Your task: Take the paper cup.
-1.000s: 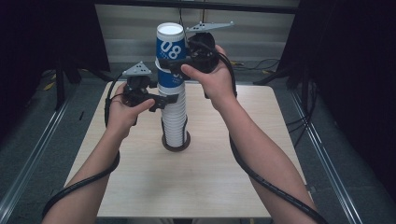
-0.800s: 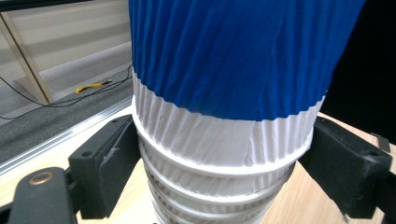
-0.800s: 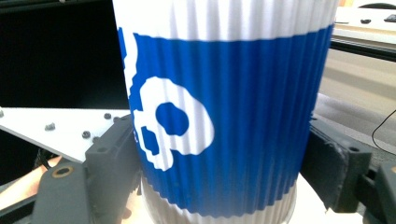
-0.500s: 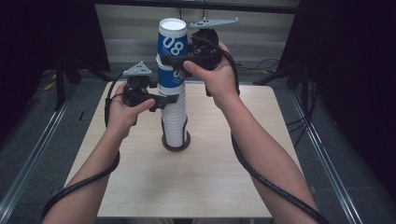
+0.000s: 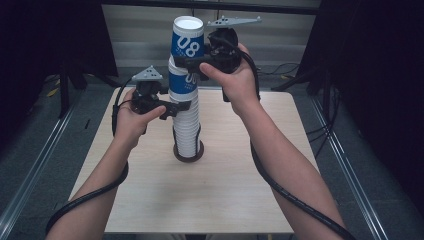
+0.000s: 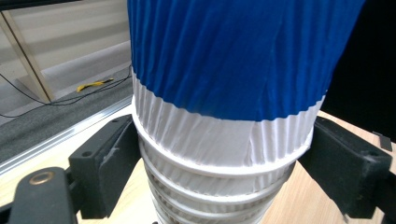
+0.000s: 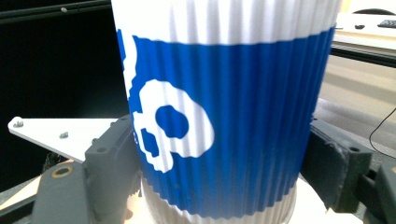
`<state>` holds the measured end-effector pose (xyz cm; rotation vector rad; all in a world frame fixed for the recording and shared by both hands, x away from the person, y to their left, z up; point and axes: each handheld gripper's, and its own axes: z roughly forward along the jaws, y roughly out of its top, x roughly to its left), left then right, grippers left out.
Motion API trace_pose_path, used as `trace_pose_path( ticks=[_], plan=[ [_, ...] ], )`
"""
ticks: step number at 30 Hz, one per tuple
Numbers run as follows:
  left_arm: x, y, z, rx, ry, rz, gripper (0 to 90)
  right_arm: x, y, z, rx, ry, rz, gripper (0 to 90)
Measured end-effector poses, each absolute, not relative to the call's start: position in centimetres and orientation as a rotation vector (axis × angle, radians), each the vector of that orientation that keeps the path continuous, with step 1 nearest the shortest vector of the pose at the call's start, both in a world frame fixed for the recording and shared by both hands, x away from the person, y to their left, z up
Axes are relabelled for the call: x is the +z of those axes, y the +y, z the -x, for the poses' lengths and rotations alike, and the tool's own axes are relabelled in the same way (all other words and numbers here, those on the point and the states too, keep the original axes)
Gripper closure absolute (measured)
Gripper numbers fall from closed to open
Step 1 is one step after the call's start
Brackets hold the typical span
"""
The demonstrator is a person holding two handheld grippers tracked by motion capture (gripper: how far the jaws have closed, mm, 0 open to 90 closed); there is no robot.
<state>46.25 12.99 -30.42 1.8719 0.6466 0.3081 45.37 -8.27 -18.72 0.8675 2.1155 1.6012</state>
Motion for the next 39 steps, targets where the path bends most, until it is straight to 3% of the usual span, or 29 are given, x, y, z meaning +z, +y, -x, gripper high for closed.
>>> trace_pose_path(
  ticks=[20, 39],
  plan=[
    [-30.3, 12.8, -46.1, 0.321, 0.657, -1.885, 14.0, -19.0, -12.0, -44.5, 1.588, 2.063, -0.910, 19.9],
    [-30.2, 12.7, -45.9, 0.323, 0.659, -1.893, 14.0, -21.7, -16.1, -43.9, 1.534, 2.057, -0.961, 19.9]
  ],
)
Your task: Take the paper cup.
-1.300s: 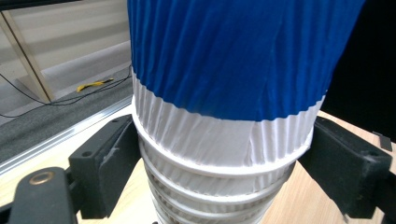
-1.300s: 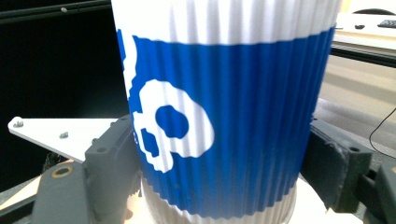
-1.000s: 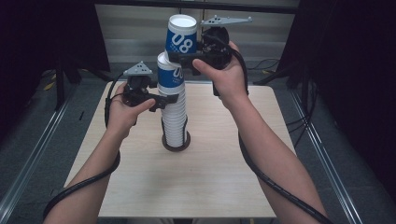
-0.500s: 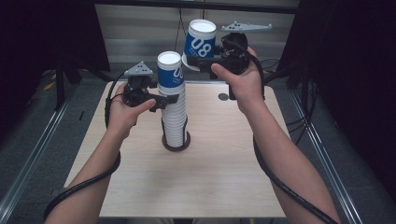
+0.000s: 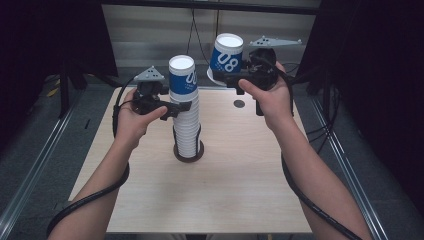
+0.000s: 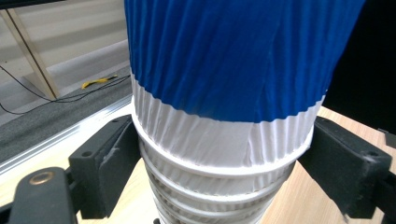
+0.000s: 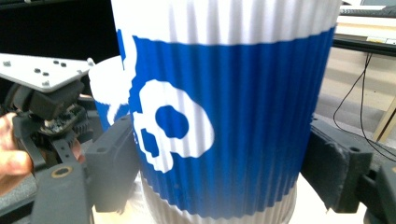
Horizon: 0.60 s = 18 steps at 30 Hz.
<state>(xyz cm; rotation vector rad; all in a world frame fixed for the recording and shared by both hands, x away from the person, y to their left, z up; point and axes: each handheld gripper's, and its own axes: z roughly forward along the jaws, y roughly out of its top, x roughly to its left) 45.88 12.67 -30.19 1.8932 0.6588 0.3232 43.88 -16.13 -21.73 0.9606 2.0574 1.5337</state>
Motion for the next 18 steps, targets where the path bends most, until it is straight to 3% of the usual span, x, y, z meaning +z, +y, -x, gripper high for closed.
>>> trace_pose_path(
  ticks=[18],
  plan=[
    [-30.5, 13.2, -45.5, 0.321, 0.670, -1.910, 15.5, -24.3, -17.8, -43.4, 1.512, 2.094, -0.963, 20.0]
  ],
)
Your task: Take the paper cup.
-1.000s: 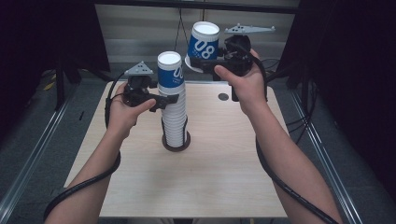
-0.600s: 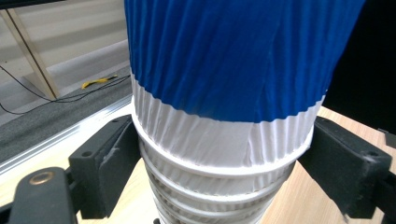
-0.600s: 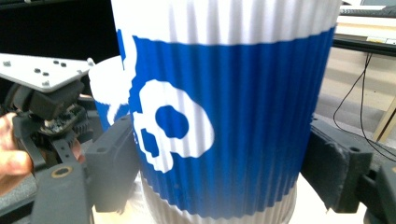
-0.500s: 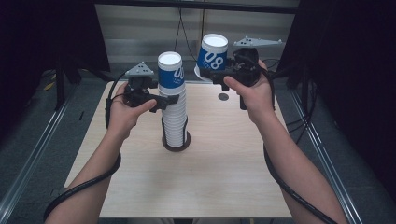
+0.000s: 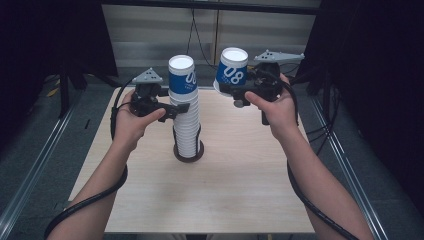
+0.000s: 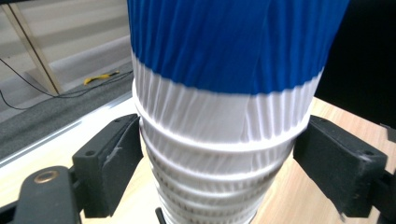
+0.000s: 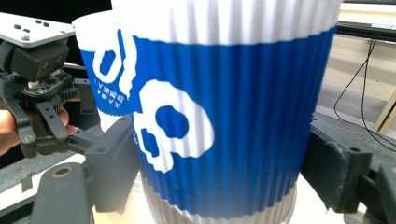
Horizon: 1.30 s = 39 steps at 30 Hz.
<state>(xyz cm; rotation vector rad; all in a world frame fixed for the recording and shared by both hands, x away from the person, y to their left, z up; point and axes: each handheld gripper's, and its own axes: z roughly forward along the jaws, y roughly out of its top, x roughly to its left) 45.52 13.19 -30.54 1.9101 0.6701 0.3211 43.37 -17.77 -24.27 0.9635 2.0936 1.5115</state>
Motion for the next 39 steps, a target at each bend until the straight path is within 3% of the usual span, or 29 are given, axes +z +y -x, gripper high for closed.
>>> trace_pose_path(
  ticks=[39],
  plan=[
    [-34.5, 15.3, -42.9, 0.285, 0.644, -2.033, 15.3, -29.7, -19.9, -41.5, 1.419, 2.262, -0.900, 20.0]
  ],
)
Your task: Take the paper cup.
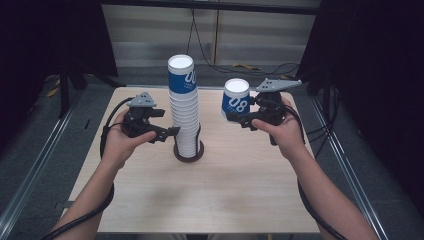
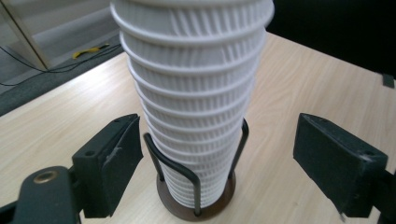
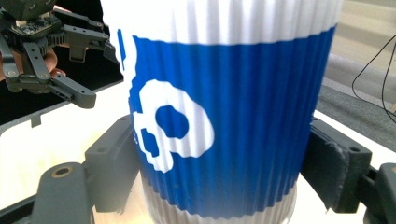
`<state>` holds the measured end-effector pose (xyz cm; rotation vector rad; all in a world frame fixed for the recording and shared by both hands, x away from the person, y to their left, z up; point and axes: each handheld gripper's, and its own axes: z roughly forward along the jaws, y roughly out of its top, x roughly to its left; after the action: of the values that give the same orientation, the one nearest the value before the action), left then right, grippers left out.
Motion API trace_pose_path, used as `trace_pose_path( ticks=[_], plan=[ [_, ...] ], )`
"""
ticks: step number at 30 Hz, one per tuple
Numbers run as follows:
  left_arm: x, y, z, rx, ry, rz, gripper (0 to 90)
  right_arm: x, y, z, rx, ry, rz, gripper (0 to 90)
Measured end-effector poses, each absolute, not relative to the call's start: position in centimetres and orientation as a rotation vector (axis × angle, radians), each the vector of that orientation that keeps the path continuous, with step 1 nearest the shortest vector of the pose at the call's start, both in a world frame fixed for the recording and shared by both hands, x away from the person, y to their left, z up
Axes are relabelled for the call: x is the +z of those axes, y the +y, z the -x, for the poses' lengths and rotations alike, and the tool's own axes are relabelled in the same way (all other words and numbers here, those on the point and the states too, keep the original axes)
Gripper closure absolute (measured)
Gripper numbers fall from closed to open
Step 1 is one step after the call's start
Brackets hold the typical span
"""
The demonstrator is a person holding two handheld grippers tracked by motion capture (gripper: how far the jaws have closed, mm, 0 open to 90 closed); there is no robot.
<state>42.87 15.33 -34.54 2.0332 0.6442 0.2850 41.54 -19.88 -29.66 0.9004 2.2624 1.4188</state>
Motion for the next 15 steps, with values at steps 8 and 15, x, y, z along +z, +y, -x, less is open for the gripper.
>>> trace_pose_path(
  ticks=[8, 15],
  plan=[
    [-35.7, 15.6, -42.2, 0.258, 0.627, -2.044, 15.3, -30.9, -20.0, -41.0, 1.410, 2.311, -0.885, 20.1],
    [-36.8, 15.6, -41.5, 0.230, 0.613, -2.061, 15.4, -32.2, -20.0, -40.6, 1.382, 2.362, -0.851, 20.0]
  ],
)
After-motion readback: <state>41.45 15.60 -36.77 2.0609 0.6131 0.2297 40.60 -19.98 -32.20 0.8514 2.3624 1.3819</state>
